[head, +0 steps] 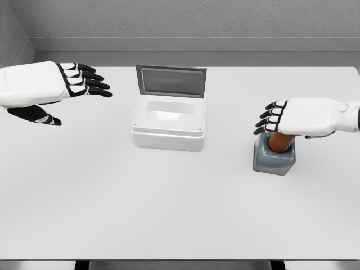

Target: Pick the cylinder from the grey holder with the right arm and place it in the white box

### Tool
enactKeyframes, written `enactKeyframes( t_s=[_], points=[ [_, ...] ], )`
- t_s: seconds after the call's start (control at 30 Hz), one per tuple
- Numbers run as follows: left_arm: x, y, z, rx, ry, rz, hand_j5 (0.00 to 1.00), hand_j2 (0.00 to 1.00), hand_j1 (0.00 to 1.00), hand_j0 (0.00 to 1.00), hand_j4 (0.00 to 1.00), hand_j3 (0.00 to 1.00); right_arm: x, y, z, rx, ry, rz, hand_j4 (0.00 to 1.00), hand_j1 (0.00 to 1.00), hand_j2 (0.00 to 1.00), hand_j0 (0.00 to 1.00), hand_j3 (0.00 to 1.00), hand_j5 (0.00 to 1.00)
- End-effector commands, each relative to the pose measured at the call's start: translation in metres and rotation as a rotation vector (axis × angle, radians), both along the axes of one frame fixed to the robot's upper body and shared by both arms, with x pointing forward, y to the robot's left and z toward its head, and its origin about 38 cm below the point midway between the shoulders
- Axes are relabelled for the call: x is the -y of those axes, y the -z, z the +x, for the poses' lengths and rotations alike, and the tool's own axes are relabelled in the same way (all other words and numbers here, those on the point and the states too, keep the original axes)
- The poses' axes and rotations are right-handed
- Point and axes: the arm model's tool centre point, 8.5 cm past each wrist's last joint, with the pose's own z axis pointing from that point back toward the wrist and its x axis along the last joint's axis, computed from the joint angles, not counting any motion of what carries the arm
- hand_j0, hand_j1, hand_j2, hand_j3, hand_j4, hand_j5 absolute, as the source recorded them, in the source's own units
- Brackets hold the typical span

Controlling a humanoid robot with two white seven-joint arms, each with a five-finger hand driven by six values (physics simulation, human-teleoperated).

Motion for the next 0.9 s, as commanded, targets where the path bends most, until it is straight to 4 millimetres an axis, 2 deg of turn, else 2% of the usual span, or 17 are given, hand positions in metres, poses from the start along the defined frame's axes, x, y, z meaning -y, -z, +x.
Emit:
enactKeyframes(
  t_s=[0.0,0.03,0.07,0.27,0.33,0.37,0.5,0.87],
  points=[
    [0.000,-0.001,0.000,0.000,-0.002,-0.007,1.00,1.00,1.00,1.00,1.00,1.00,-0.001,0.003,-0.001,-0.011,-0.001,-0.001,0.85,0.85,0.85,0.85,0.85,0.85],
    [-0.001,-0.012,0.001,0.028,-0.004,-0.001,1.00,1.00,1.00,1.00,1.00,1.00,-0.001,0.005,-0.001,-0.014,-0.001,-0.001,0.83,0.83,0.83,0.83,0.83,0.83],
    [-0.002,-0.014,0.001,0.032,-0.006,0.001,1.00,1.00,1.00,1.00,1.00,1.00,0.000,0.005,-0.001,-0.016,0.000,-0.003,0.83,0.83,0.83,0.83,0.83,0.83],
    [0.000,-0.007,-0.001,-0.012,0.007,-0.030,1.00,1.00,1.00,1.00,1.00,1.00,-0.001,0.009,-0.002,-0.026,-0.003,-0.008,0.79,0.79,0.79,0.79,0.79,0.79],
    [0.000,0.005,-0.002,-0.041,0.008,-0.034,1.00,1.00,1.00,1.00,1.00,1.00,-0.001,0.009,-0.002,-0.026,-0.003,-0.008,0.70,0.70,0.70,0.70,0.70,0.70],
    [0.001,0.009,-0.003,-0.052,0.008,-0.036,1.00,1.00,1.00,1.00,1.00,1.00,-0.001,0.009,-0.003,-0.028,-0.003,-0.004,0.58,0.58,0.58,0.58,0.58,0.58],
    [0.000,0.012,-0.003,-0.060,0.007,-0.038,1.00,1.00,1.00,1.00,1.00,1.00,-0.001,0.009,-0.003,-0.028,-0.004,-0.004,0.56,0.56,0.56,0.56,0.56,0.56],
    [0.001,0.002,-0.002,-0.034,0.009,-0.042,1.00,1.00,1.00,1.00,1.00,1.00,0.000,-0.005,0.001,0.005,-0.002,-0.004,0.50,0.50,0.50,0.50,0.50,0.50]
  ],
)
